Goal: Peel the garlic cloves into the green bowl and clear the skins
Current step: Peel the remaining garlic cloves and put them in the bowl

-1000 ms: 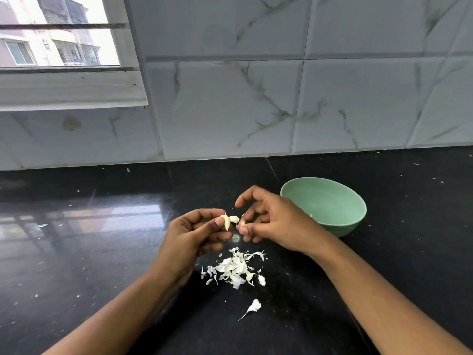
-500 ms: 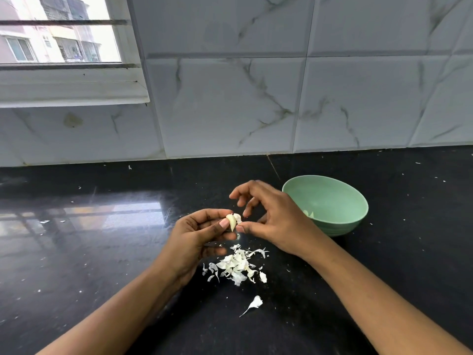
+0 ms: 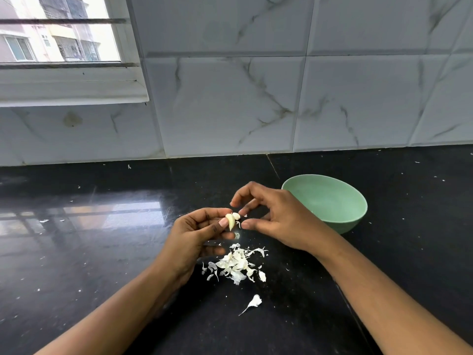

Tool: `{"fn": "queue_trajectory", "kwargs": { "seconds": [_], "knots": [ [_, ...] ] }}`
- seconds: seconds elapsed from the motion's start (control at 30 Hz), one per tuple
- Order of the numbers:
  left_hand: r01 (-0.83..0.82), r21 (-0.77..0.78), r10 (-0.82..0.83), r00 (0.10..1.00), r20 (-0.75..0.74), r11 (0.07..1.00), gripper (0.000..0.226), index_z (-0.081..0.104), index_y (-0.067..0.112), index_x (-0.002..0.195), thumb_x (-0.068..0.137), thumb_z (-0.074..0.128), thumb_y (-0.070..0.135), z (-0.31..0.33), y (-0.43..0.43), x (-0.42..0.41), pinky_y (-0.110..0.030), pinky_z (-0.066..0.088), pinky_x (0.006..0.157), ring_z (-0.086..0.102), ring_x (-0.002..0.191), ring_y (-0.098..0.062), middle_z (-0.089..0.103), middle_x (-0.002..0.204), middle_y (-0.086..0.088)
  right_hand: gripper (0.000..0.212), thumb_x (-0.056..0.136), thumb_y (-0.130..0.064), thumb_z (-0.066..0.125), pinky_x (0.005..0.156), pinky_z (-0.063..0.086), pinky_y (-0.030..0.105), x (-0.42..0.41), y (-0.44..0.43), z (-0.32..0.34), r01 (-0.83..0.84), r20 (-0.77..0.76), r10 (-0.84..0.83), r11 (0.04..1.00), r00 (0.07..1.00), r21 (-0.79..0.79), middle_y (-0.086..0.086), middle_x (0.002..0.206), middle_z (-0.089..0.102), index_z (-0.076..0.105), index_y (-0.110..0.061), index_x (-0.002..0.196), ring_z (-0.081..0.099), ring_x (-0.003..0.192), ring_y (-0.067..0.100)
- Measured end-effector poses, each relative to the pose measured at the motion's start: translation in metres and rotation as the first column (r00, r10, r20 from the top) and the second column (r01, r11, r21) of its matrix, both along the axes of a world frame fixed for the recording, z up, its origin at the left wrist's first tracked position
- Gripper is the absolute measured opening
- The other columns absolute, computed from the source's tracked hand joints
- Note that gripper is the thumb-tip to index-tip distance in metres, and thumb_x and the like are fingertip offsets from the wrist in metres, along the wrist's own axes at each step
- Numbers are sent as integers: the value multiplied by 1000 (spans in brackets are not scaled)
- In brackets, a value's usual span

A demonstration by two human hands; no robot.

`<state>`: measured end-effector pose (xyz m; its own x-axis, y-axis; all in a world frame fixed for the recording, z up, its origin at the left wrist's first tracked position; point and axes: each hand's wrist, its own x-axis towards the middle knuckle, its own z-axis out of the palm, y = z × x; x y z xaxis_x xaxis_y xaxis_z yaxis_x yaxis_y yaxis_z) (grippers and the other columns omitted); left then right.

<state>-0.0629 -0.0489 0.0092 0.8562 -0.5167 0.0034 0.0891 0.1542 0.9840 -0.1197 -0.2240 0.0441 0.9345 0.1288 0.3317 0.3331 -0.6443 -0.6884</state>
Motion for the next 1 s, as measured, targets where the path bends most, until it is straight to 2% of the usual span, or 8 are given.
{"fn": "queue_trajectory", "kwargs": {
  "seconds": [0.2, 0.5, 0.6, 0.67, 0.77, 0.93, 1.0],
  "knots": [
    [13, 6, -13, 1000, -2, 1000, 28, 69, 8, 98, 71, 68, 18, 0, 0, -1, -24, 54, 51, 69, 67, -13, 73, 82, -11, 43, 78, -1, 73, 66, 57, 28, 1, 11, -8, -18, 65, 13, 997, 998, 78, -9, 97, 60, 54, -21, 111, 61, 88, 9],
    [24, 14, -25, 999, 25, 1000, 21, 70, 6, 90, 71, 68, 14, 2, -1, -3, -21, 52, 49, 68, 63, -13, 72, 73, -9, 53, 76, -1, 73, 66, 58, 32, 0, 10, -7, -50, 60, 49, 998, 997, 23, -6, 92, 56, 51, -25, 118, 59, 87, 11],
    [7, 6, -7, 999, 39, 1000, 14, 68, 2, 90, 76, 67, 7, 3, 0, -2, -21, 52, 49, 68, 60, -14, 72, 72, -11, 55, 76, -2, 75, 66, 58, 30, 0, 8, -3, -53, 51, 52, 998, 997, 32, -6, 91, 60, 51, -29, 117, 63, 86, 10],
    [-4, 5, 4, 999, 53, 1000, 12, 68, 1, 89, 78, 66, 4, 3, 0, -2, -20, 52, 49, 68, 60, -14, 72, 72, -11, 52, 77, -3, 74, 68, 58, 27, 0, 4, -1, -58, 22, 56, 994, 998, 94, -3, 90, 64, 51, -30, 115, 66, 83, 9],
    [-7, 32, 4, 996, 93, 999, 19, 70, 3, 87, 70, 71, 12, 3, 0, -3, -21, 53, 51, 69, 62, -16, 72, 74, -12, 44, 81, -3, 71, 67, 57, 25, 2, 1, -3, -43, 4, 43, 987, 999, 156, 0, 86, 66, 53, -26, 113, 67, 74, 8],
    [-15, 63, 7, 991, 130, 998, 25, 72, 7, 87, 65, 73, 17, 3, 0, -5, -23, 55, 53, 69, 64, -17, 73, 76, -13, 41, 81, -7, 72, 72, 52, 17, 2, 1, -5, -22, 22, 20, 996, 1000, 86, -3, 83, 67, 51, -25, 111, 67, 73, 7],
    [-8, 70, -2, 990, 139, 997, 26, 73, 8, 90, 65, 73, 17, 3, 1, -5, -22, 55, 53, 70, 65, -17, 73, 77, -13, 40, 82, -9, 71, 67, 48, 13, 2, 0, -4, -11, 34, 10, 999, 999, 44, -6, 82, 67, 50, -26, 111, 65, 74, 6]
  ]
}}
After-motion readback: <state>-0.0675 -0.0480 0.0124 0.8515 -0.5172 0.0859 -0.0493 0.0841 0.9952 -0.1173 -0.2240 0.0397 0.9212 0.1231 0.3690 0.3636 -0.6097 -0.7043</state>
